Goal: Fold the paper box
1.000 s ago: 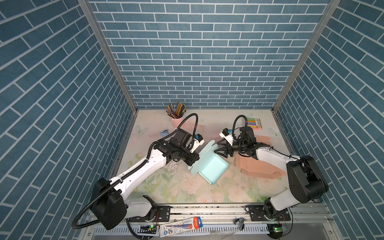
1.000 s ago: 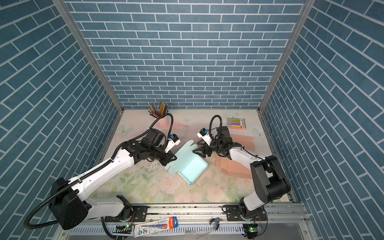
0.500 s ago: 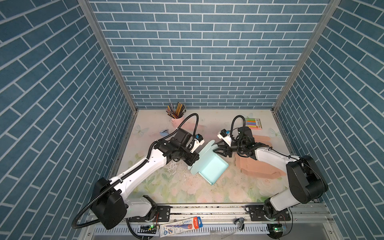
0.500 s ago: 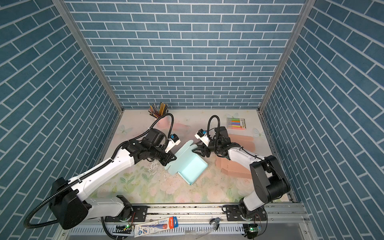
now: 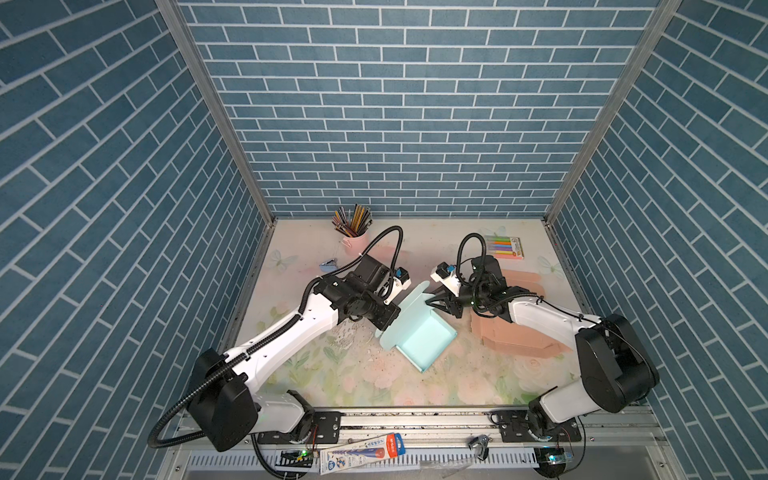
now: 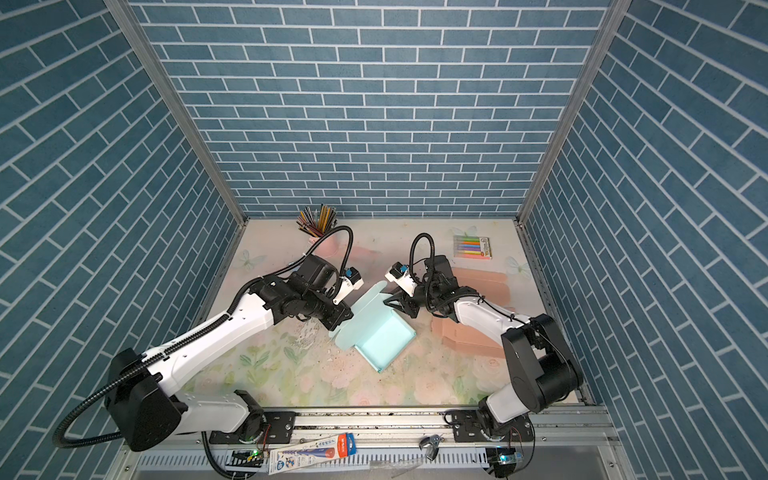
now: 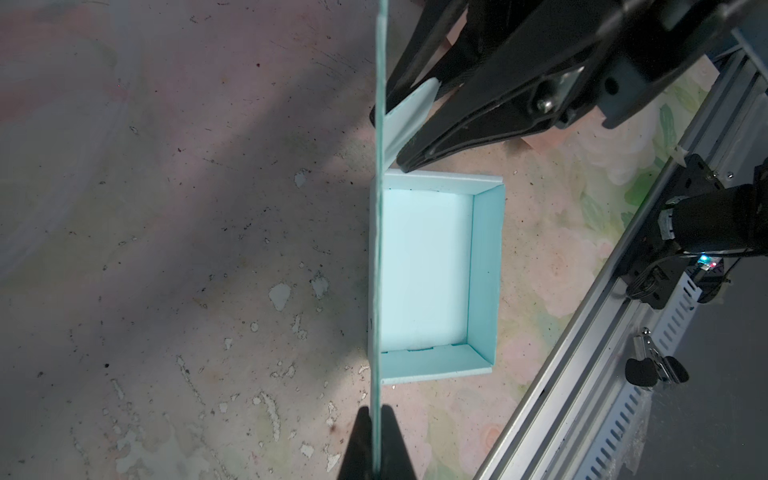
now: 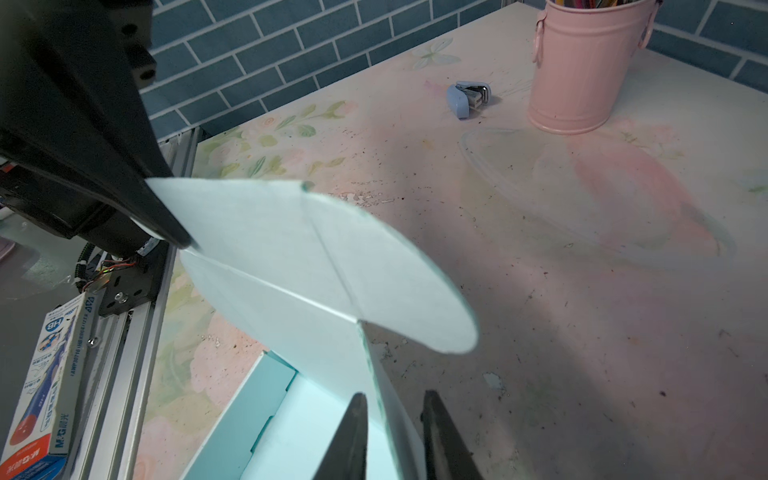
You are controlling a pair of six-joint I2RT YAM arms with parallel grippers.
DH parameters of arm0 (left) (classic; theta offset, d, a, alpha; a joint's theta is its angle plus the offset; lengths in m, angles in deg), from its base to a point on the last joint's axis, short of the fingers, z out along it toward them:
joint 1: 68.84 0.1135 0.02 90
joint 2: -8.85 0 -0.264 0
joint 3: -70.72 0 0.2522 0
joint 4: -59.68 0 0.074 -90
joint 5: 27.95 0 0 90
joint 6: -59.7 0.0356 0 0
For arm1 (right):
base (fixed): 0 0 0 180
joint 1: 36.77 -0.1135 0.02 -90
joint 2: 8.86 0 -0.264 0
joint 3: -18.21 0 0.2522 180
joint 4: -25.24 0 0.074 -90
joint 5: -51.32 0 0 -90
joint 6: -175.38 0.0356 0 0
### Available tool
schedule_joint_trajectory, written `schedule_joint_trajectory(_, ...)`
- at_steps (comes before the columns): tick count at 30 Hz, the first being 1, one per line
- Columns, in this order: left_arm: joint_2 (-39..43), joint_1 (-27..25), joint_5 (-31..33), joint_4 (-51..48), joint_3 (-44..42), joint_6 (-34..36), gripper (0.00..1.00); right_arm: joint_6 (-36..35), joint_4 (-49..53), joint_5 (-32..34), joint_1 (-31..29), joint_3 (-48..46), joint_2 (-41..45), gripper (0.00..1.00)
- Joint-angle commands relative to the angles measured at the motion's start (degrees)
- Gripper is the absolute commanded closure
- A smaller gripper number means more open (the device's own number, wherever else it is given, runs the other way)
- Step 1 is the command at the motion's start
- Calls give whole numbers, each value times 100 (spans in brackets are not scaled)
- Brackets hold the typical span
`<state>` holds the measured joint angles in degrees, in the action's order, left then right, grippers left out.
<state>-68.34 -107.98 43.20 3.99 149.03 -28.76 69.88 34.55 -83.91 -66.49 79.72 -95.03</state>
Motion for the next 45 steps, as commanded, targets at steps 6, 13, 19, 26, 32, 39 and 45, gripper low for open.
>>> schedule_joint_trajectory(6,-128,-136,353,-384,264,162,95,-302,110,195,-61,-73,280,82)
schedule_joint_trajectory(13,-146,-224,485,-439,304,146,95,-356,203,396,-118,-45,289,91)
schedule_joint_trajectory(19,-30,-270,542,-262,113,62,87,-333,167,534,-131,-128,427,95)
schedule_joint_trajectory(26,191,-267,780,59,-188,-134,50,-374,43,708,-131,-245,523,99)
schedule_joint_trajectory(32,839,-236,1158,877,-938,-758,33,-374,-44,726,-131,-310,619,100)
schedule_joint_trajectory(39,1772,-37,807,2875,-2404,-1694,27,-330,-101,721,-118,-400,773,100)
schedule_joint_trajectory(45,2047,-14,839,3606,-2888,-2006,25,-294,-162,735,-78,-442,818,100)
